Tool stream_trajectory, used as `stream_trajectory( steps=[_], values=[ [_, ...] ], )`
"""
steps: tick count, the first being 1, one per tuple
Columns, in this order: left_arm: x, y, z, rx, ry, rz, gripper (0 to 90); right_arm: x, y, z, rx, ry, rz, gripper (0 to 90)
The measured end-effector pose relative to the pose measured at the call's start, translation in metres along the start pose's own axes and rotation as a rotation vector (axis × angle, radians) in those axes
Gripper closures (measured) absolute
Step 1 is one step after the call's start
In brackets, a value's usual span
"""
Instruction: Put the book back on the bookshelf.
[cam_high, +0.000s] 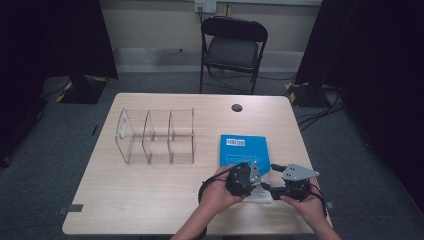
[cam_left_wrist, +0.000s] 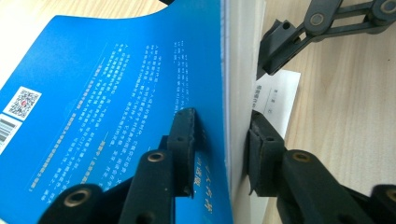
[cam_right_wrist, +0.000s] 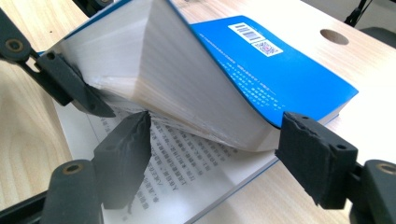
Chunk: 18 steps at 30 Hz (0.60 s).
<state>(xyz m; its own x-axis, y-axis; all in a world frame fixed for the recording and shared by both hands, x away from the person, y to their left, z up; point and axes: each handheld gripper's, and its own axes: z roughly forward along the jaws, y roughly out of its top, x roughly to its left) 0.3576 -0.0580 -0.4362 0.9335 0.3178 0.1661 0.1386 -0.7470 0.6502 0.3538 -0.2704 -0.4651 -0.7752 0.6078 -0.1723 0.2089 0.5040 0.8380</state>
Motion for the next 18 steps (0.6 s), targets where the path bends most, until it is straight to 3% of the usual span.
stream_trajectory(
  steps=[3, 4, 7, 18],
  values=[
    [0.002, 0.001, -0.002, -0.001, -0.005, -0.01, 68.9, -0.001, 0.0, 0.0, -0.01, 0.005, 0.007, 25.2],
    [0.002, 0.002, -0.003, 0.005, -0.006, -0.011, 69.0, 0.0, 0.0, 0.0, -0.023, 0.022, 0.043, 23.7],
    [0.003, 0.003, -0.006, 0.013, -0.011, -0.025, 69.4, 0.0, -0.001, 0.0, -0.021, 0.031, 0.056, 23.6],
    [0.011, 0.014, -0.016, 0.037, -0.028, -0.059, 70.6, 0.002, -0.009, -0.002, 0.013, 0.083, 0.149, 21.4]
  ],
)
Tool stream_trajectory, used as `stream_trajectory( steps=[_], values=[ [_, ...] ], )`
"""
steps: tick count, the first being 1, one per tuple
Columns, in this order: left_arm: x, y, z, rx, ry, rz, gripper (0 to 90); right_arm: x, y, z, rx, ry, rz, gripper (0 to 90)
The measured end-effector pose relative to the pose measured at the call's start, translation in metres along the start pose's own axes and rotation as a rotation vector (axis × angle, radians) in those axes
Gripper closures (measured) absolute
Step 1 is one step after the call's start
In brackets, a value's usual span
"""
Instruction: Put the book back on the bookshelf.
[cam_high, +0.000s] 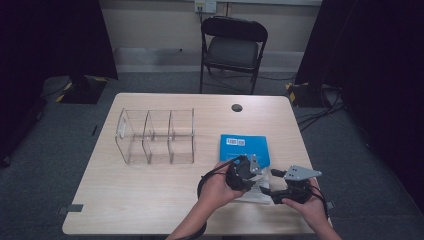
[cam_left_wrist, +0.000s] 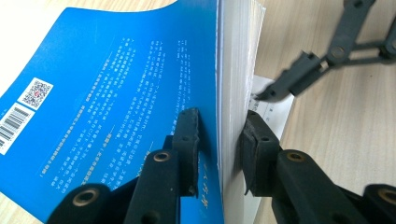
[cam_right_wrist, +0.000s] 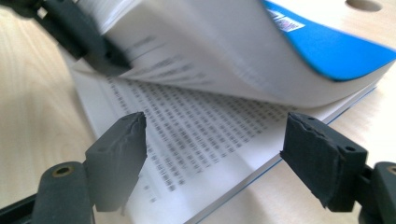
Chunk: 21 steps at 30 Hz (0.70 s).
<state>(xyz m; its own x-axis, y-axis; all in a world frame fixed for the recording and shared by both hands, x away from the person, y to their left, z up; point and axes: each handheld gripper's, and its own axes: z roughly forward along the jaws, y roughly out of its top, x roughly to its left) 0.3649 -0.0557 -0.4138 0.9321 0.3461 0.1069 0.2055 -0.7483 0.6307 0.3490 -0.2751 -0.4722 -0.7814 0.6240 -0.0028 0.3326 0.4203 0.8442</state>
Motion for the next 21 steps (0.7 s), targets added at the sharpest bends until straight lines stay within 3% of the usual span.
stream_trajectory(
  steps=[3, 10, 21],
  values=[
    [0.002, 0.005, -0.003, 0.006, 0.0, -0.019, 71.1, 0.003, -0.003, 0.0, 0.016, -0.001, -0.014, 20.4],
    [0.006, 0.012, -0.01, 0.02, 0.0, -0.038, 71.8, 0.007, -0.009, 0.0, 0.041, 0.011, 0.015, 15.8],
    [0.015, 0.026, -0.02, 0.042, -0.006, -0.083, 72.9, 0.014, -0.014, 0.005, 0.065, 0.022, 0.011, 13.9]
  ],
)
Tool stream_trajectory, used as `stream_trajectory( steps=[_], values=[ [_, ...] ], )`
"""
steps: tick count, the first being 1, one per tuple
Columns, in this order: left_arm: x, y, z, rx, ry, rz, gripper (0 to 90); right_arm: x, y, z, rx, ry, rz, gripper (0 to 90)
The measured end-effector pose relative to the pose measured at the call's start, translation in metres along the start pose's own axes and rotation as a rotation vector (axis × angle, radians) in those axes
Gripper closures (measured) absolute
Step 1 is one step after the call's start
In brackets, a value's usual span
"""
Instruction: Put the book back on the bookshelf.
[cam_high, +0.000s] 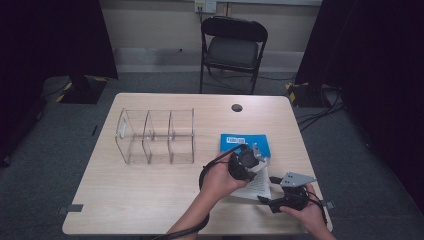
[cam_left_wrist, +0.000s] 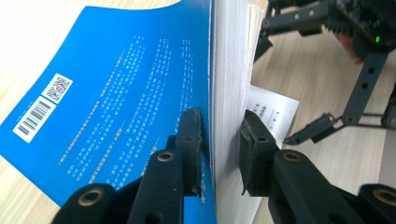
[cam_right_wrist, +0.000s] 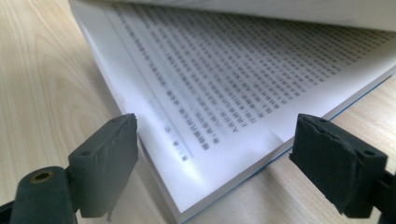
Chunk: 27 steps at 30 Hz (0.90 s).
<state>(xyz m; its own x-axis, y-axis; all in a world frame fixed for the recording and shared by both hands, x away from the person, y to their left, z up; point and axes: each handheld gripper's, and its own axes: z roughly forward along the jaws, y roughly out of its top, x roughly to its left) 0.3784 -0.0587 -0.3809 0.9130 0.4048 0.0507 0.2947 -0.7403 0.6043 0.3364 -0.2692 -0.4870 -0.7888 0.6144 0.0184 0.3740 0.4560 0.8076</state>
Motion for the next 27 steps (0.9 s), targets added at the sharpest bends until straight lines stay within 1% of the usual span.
stream_trajectory(
  steps=[1, 3, 4, 5, 6, 7, 9, 11, 13, 15, 16, 17, 19, 20, 24, 25, 27],
  values=[
    [0.001, 0.002, -0.002, 0.001, 0.003, -0.007, 73.0, 0.001, 0.0, 0.0, 0.004, 0.002, -0.001, 13.9],
    [0.003, 0.004, -0.003, 0.008, 0.001, -0.005, 73.1, 0.002, -0.001, 0.001, 0.007, -0.001, -0.004, 13.9],
    [0.003, 0.005, -0.003, 0.001, 0.002, -0.016, 73.2, 0.003, -0.001, 0.001, 0.01, -0.004, -0.008, 13.9],
    [0.004, 0.005, -0.004, 0.006, 0.003, -0.013, 73.3, 0.004, -0.002, 0.001, 0.013, -0.004, -0.008, 13.9],
    [0.004, 0.006, -0.005, 0.002, 0.002, -0.027, 73.4, 0.004, -0.002, 0.002, 0.019, -0.01, -0.014, 13.9],
    [0.004, 0.006, -0.005, 0.002, 0.002, -0.027, 73.5, 0.005, -0.002, 0.002, 0.022, -0.014, -0.017, 13.9],
    [0.006, 0.01, -0.007, 0.001, 0.004, -0.039, 73.7, 0.005, -0.002, 0.003, 0.025, -0.004, -0.016, 13.5],
    [0.007, 0.012, -0.008, 0.003, 0.005, -0.048, 73.8, 0.006, -0.003, 0.003, 0.027, -0.01, -0.016, 13.6],
    [0.008, 0.014, -0.009, 0.012, 0.006, -0.048, 73.9, 0.007, -0.003, 0.004, 0.032, -0.025, -0.023, 13.3],
    [0.007, 0.014, -0.009, 0.009, 0.006, -0.055, 74.0, 0.008, -0.004, 0.004, 0.036, -0.031, -0.024, 13.3],
    [0.008, 0.015, -0.009, 0.011, 0.005, -0.056, 74.0, 0.008, -0.004, 0.005, 0.045, -0.038, -0.024, 13.3],
    [0.008, 0.015, -0.009, 0.014, 0.005, -0.055, 74.0, 0.009, -0.005, 0.007, 0.066, -0.069, -0.027, 13.3],
    [0.008, 0.016, -0.009, 0.013, 0.004, -0.061, 74.0, 0.009, -0.006, 0.008, 0.074, -0.074, -0.026, 13.8],
    [0.009, 0.016, -0.01, 0.013, 0.005, -0.063, 74.0, 0.01, -0.008, 0.011, 0.106, -0.067, -0.018, 12.8],
    [0.008, 0.015, -0.009, 0.011, 0.003, -0.061, 74.0, 0.011, -0.008, 0.01, 0.105, -0.073, -0.019, 13.1],
    [0.008, 0.015, -0.009, 0.014, 0.004, -0.062, 74.0, 0.012, -0.008, 0.011, 0.109, -0.083, -0.006, 13.1],
    [0.008, 0.015, -0.009, 0.016, 0.005, -0.064, 74.0, 0.011, -0.008, 0.011, 0.116, -0.086, 0.031, 13.1]
  ],
)
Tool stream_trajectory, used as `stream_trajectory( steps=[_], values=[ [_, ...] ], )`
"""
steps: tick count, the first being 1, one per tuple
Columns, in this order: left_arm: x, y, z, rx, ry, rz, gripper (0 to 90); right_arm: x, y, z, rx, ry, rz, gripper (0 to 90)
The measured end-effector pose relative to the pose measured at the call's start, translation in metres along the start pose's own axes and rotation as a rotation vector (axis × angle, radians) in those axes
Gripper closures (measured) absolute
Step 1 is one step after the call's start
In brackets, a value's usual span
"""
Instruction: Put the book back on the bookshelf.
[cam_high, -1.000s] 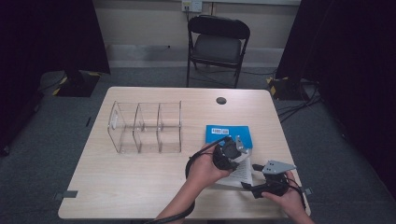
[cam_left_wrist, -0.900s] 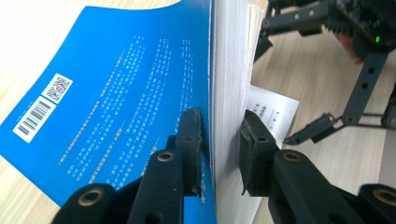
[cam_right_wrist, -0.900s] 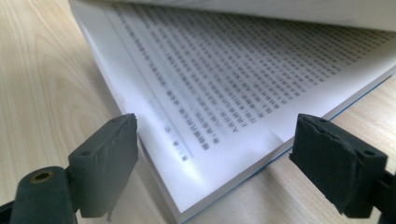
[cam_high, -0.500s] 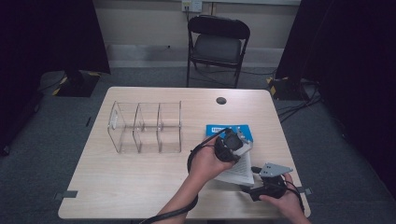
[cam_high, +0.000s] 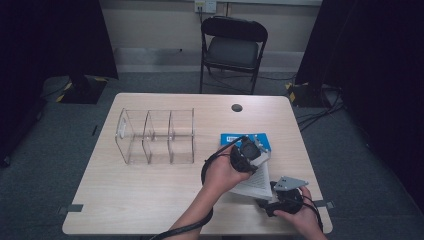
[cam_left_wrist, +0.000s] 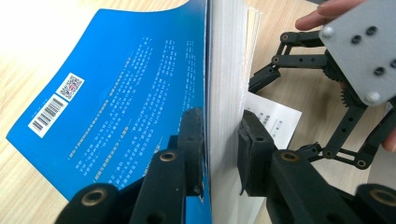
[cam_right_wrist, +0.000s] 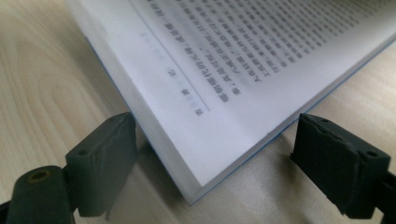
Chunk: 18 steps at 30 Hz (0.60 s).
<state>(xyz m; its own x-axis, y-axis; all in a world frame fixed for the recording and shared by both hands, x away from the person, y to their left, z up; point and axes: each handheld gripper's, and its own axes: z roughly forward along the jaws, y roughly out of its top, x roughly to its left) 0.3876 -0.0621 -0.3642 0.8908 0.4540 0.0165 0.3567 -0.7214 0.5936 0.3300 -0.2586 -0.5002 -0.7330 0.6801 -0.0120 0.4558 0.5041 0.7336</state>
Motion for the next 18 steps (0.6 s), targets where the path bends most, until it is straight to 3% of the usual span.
stream_trajectory(
  steps=[5, 8, 12, 13, 15, 18],
  values=[
    [0.0, 0.001, 0.0, 0.008, 0.002, 0.005, 74.1, -0.002, 0.0, 0.0, -0.001, -0.041, 0.033, 13.6],
    [-0.001, -0.001, 0.0, 0.01, -0.002, 0.01, 74.0, -0.002, -0.001, -0.001, -0.004, -0.04, 0.043, 14.9],
    [-0.002, -0.003, 0.003, -0.003, -0.005, 0.002, 73.6, -0.003, -0.001, -0.006, -0.006, -0.032, 0.046, 27.5],
    [-0.003, -0.003, 0.004, -0.003, -0.007, 0.001, 73.5, -0.004, -0.001, -0.007, -0.01, -0.032, 0.052, 27.2],
    [-0.004, -0.003, 0.005, 0.0, -0.007, 0.004, 73.3, -0.007, -0.001, -0.009, -0.025, -0.036, 0.063, 26.2],
    [-0.004, -0.003, 0.005, 0.005, -0.002, 0.013, 73.4, -0.008, 0.002, -0.015, -0.088, -0.054, 0.026, 26.6]
  ],
)
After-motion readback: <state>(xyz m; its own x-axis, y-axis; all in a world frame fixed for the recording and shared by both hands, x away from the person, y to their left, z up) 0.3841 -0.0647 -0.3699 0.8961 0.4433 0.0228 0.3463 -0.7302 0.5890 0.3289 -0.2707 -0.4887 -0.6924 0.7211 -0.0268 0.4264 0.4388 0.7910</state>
